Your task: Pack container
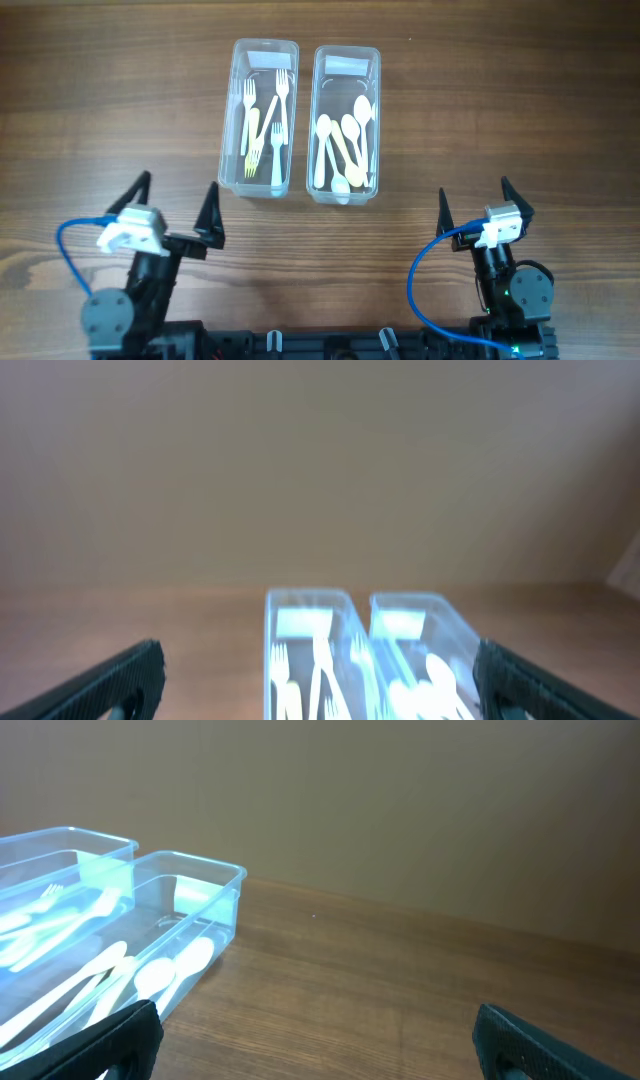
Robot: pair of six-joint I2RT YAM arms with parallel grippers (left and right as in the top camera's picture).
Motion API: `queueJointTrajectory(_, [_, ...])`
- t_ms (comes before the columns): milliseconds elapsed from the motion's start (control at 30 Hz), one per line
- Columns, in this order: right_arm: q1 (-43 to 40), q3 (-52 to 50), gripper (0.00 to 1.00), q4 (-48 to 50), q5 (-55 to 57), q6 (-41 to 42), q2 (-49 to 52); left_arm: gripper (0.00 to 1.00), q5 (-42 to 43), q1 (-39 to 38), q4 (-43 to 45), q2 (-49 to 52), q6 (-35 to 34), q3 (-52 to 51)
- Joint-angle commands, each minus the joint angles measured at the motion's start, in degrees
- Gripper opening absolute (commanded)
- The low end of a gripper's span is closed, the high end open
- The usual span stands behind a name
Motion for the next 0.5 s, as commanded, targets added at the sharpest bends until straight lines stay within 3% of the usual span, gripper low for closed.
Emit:
queueJointTrajectory(0, [-0.24,-0.04,1.00,0.26,-0.46,0.00,-0.24,1.00,1.90,-0.28,2.82,-5.97,0.24,-7.82])
queueJointTrajectory(467, [-0.24,-0.04,1.00,0.26,-0.46,-0.02,-0.24,1.00,2.89,-1.75,1.62,-8.85,0.48,-20.09])
